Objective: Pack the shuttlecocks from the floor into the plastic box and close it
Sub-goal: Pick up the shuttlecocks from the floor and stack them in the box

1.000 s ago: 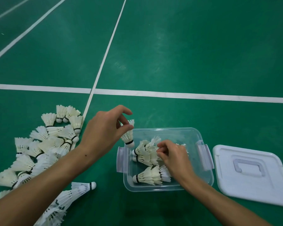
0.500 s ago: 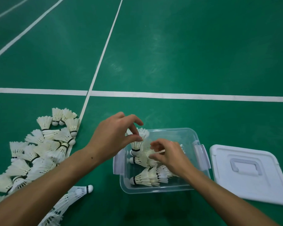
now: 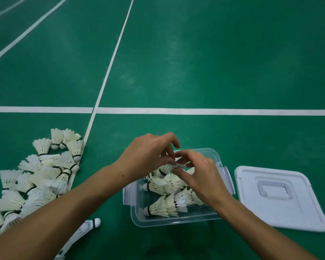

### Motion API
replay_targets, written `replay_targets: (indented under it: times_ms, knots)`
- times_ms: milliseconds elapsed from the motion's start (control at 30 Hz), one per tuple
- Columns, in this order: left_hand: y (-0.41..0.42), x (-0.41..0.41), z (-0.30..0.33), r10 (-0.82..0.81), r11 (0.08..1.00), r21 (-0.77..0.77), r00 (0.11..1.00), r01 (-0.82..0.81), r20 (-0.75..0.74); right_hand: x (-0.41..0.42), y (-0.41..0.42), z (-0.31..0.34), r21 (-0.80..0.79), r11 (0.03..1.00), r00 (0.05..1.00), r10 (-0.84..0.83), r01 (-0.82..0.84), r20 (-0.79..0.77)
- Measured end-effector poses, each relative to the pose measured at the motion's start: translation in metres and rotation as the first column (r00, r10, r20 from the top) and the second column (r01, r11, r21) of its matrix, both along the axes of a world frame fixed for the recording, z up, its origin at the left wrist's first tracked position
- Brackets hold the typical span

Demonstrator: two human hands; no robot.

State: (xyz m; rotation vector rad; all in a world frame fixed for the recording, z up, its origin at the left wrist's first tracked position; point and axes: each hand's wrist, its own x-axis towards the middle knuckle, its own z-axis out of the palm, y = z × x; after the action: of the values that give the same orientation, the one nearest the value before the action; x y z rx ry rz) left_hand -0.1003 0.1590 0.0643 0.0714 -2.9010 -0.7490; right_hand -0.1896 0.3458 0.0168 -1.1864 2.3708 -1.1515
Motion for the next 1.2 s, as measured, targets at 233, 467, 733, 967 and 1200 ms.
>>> replay_targets:
  times_ms: [233,467,733,967,1200]
  knots:
    - [-0.025,0.039,-0.015,0.114,0.979,-0.160,0.991,-0.124,-0.068,0.010,0.013,-0.016,0.062,0.993,0.995,-0.098,0.097,0.001]
    - [-0.018,0.047,-0.051,0.001,0.848,-0.527,0.996,0.048,0.092,0.024,-0.011,-0.034,0.184,0.977,0.994,-0.108,0.105,0.003]
    - [-0.005,0.024,-0.068,0.064,0.847,-0.531,0.991,0.010,0.121,0.013,-0.027,-0.053,0.310,0.946,0.995,-0.098,0.089,0.014]
    - [0.006,0.016,-0.082,0.095,0.838,-0.546,0.991,-0.028,0.096,0.008,-0.032,-0.061,0.303,0.952,0.989,-0.079,0.036,0.129]
    - [-0.006,0.035,-0.061,0.150,0.978,-0.151,0.989,-0.146,0.016,0.010,-0.015,-0.042,0.258,0.965,0.976,-0.007,-0.051,0.219]
